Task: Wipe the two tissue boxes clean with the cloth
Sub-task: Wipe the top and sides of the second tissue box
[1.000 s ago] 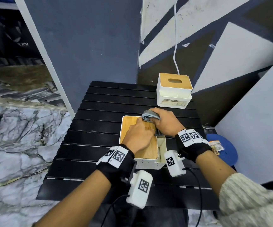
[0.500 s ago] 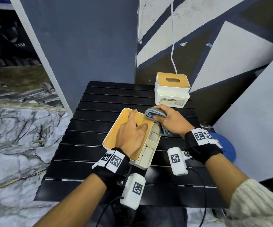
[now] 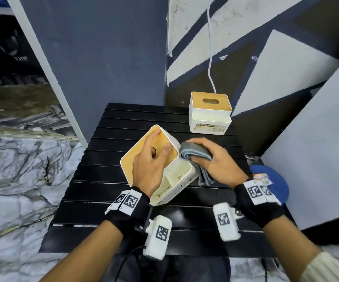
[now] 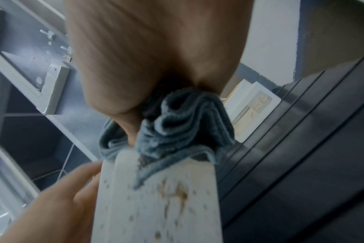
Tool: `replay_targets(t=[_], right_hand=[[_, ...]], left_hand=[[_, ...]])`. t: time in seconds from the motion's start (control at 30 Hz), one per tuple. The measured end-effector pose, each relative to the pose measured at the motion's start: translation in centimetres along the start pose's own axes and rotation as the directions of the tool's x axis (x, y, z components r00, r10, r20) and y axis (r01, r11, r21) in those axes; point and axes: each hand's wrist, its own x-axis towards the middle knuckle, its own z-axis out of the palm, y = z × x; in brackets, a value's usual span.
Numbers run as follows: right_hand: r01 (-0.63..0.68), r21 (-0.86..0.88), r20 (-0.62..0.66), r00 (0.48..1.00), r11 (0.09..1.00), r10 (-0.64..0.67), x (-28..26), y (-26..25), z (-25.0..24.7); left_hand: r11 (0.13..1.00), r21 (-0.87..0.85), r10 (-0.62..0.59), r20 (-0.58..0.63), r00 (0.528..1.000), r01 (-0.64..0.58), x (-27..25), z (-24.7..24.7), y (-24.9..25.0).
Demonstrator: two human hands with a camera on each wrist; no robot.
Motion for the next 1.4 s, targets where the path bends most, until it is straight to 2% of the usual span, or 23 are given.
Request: replay_targets(t=[0.13,0.27,0.57,0.83,1.03,1.23,1.4], right_hand=[[0.079,0.024,-0.082,0.994,0.997,-0.077,-2.7,0.1,2.9],[0.129,-0.088,-0.14,0.98,0.988,-0.14,-4.0,0.1,4.7],[0.205,-0.212,-0.137,0.962,0.956,-0.236,-4.0,-1.0,6.6],[0.149,-0.189,-0.173,0.968,0.971,-0.182,-4.4,-0.7,7.4],[0.208,-0.196,-0.127,0.964,0.958,-0.235,-5.1,-1.8,8.2],[0.104,-0.198,-0.181,0.973,0.975,-0.141,-3.3,-0.5,7.4],[0.077,-0.17,-0.192,0.975,0.982,-0.11,-5.0,-0.8,8.0]], left_hand=[[0.989,-0.145,-0.035,-0.061,0.998,0.026,0.0,-0.7,-0.5],[0.978,-0.207,-0.043,-0.057,0.997,0.03,0.1,-1.1,-0.8],[0.966,-0.256,-0.055,-0.027,0.998,0.046,0.8,-3.4,-1.4],[0.946,-0.32,-0.064,-0.044,0.997,0.047,1.3,-3.7,-1.7],[0.936,-0.35,-0.046,-0.009,0.999,0.04,1.3,-3.5,-1.3],[0.931,-0.362,-0.045,0.002,0.999,0.042,1.4,-3.7,-1.3],[0.938,-0.343,-0.047,0.0,0.999,0.044,1.3,-3.8,-1.2]])
